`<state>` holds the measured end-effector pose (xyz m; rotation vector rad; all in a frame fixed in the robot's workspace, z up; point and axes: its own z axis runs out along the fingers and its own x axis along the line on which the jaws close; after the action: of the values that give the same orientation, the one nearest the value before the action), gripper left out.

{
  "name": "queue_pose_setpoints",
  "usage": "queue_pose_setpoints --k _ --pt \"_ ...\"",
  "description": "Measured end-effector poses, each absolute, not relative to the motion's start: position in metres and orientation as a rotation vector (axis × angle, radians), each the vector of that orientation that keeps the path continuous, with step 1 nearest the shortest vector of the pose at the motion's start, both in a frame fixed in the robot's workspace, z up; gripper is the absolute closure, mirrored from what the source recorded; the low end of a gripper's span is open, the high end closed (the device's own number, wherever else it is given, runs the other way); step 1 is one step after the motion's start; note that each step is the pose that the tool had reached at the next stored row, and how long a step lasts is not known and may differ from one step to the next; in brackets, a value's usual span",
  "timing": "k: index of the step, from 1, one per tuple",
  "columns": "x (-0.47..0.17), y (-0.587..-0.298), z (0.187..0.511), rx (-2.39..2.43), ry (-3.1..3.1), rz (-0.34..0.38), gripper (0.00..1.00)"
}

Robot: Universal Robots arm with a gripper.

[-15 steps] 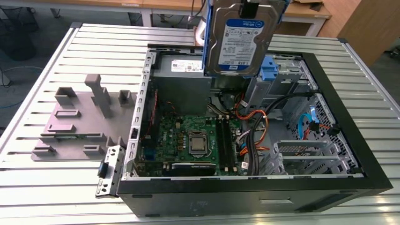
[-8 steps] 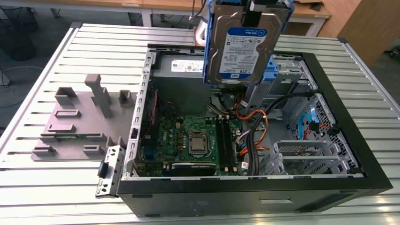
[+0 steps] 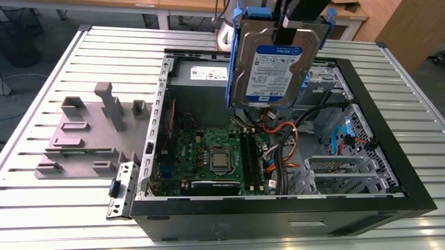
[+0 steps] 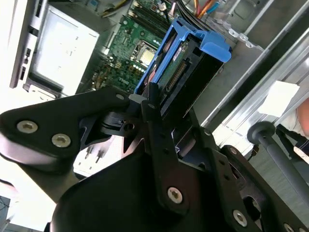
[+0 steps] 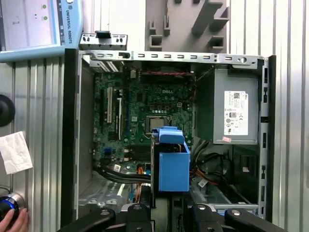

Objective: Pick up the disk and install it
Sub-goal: 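Pick up the disk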

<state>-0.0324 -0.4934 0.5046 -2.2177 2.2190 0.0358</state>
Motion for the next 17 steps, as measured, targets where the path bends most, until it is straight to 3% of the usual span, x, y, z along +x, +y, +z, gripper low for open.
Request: queue_pose_setpoints --k 17 --pt "-0.032 -0.529 0.499 -2.209 2.227 0.036 0.65"
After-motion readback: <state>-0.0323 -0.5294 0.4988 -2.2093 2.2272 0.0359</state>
